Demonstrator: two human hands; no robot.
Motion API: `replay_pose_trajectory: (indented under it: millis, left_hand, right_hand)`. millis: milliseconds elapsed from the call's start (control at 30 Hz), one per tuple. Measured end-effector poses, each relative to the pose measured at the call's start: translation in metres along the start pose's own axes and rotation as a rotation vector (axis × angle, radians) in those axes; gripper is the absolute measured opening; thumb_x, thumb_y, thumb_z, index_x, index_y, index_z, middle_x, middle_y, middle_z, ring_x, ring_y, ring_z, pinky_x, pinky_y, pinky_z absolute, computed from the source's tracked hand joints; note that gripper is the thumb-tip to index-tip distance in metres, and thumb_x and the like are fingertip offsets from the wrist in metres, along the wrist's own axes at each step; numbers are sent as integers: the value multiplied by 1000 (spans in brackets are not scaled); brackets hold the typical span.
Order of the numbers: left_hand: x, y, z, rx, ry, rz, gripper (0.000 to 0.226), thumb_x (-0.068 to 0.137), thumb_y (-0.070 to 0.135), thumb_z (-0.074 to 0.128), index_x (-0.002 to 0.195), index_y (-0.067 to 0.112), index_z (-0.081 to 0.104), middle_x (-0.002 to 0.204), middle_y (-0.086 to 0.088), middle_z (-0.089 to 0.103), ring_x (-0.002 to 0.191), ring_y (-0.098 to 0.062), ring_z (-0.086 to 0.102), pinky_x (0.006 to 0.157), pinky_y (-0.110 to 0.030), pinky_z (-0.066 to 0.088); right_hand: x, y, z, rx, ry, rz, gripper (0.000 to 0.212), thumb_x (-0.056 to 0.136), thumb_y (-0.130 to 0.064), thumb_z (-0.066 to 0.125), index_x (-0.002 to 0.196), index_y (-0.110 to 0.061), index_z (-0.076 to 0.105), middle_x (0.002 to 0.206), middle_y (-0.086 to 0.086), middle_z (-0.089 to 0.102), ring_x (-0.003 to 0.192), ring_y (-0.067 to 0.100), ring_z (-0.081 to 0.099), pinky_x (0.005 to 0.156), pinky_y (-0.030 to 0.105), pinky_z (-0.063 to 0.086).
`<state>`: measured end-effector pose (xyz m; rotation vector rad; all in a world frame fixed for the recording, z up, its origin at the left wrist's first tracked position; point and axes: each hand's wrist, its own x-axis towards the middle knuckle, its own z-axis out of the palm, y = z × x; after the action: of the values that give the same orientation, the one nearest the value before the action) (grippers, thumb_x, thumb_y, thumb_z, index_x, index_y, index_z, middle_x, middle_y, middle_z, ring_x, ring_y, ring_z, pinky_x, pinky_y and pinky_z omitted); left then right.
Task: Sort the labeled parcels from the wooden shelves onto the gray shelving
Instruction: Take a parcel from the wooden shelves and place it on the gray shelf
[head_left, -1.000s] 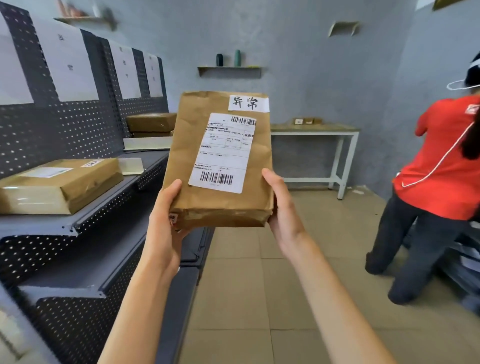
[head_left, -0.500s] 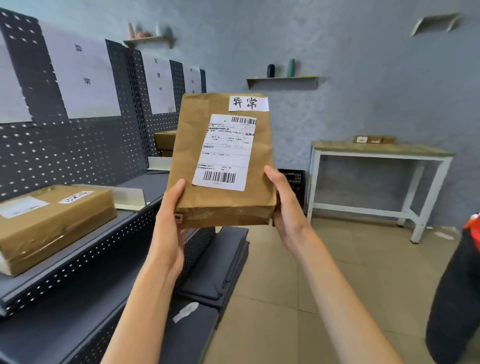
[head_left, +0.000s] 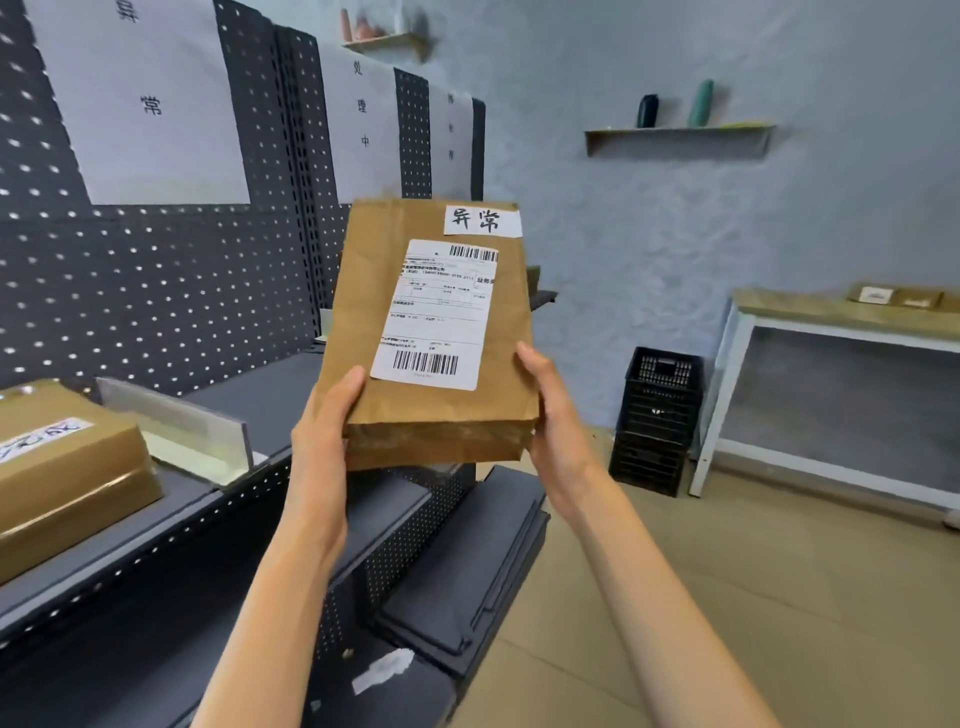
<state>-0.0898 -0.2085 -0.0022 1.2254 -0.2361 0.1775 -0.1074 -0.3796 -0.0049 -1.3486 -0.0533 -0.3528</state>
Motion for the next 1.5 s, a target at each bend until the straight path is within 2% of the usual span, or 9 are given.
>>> replay_pose_trajectory:
  millis: [167, 267, 433, 533, 633, 833, 967, 1100, 1500]
  left_hand:
    - [82, -20, 8, 34, 75, 19, 36, 87, 45, 58, 114, 24, 67, 103, 5, 71, 98, -15, 66, 89, -38, 49]
    - [117, -30, 10, 37, 133, 28, 25, 91, 37, 56, 109, 23, 67, 98, 5, 71, 94, -16, 66, 84, -37, 51]
    - [161, -45, -6, 108, 255, 34, 36, 91, 35, 57, 122, 19, 63, 111, 3, 71, 103, -13, 65, 86, -31, 49]
    - [184, -52, -20, 144, 369, 32, 37, 91, 35, 57, 123, 20, 63, 112, 4, 70, 105, -13, 64, 86, -29, 47]
    - [201, -61, -29, 194, 463, 31, 35, 90, 36, 57, 121, 21, 64, 112, 4, 70, 104, -13, 64, 85, -29, 48]
    - [235, -81, -37, 248, 630, -13, 33, 86, 35, 63, 118, 26, 66, 112, 7, 71, 108, -15, 64, 100, -41, 46]
    - [251, -94, -37, 262, 749, -12, 29, 90, 31, 59, 117, 25, 66, 110, 9, 71, 102, -8, 65, 82, -26, 50]
    - [259, -104, -36, 264, 848, -28, 27, 91, 28, 58, 115, 24, 67, 107, 11, 71, 98, -4, 65, 73, -22, 45]
    - [265, -116, -34, 282, 951, -60, 26, 90, 35, 57, 111, 24, 68, 103, 11, 71, 86, 4, 65, 73, -20, 44]
  right_hand:
    - [95, 9, 10, 62, -44, 11, 111, 56, -72, 68, 149, -24, 33, 144, -6, 48, 127, 12, 51, 111, 42, 37]
    - [143, 20, 18, 84, -85, 39, 122, 47, -80, 71, 149, -25, 33, 149, -6, 43, 132, 14, 46, 113, 44, 33]
    - [202, 51, 37, 101, -202, 130, 102, 59, -64, 63, 148, -22, 35, 138, -1, 56, 117, 15, 58, 86, 29, 53]
    - [232, 71, 54, 78, -290, 177, 96, 60, -61, 62, 145, -21, 40, 133, 1, 59, 109, 16, 62, 84, 31, 52]
    - [263, 92, 68, 106, -390, 174, 69, 74, -48, 57, 137, -20, 51, 114, -2, 69, 94, 10, 67, 73, 25, 53]
    - [317, 128, 95, 53, -605, 211, 74, 70, -58, 62, 139, -38, 46, 130, -8, 61, 121, 16, 56, 102, 41, 44]
    - [343, 144, 105, 6, -666, 207, 82, 71, -51, 63, 146, -33, 37, 133, -16, 57, 115, -2, 55, 93, 23, 43]
    - [358, 163, 107, 29, -699, 282, 67, 91, -28, 61, 149, -32, 29, 107, -32, 53, 80, -27, 53, 63, 0, 41]
    - [362, 169, 110, 38, -711, 324, 62, 92, -27, 60, 146, -39, 31, 109, -31, 55, 104, -9, 54, 79, 13, 44]
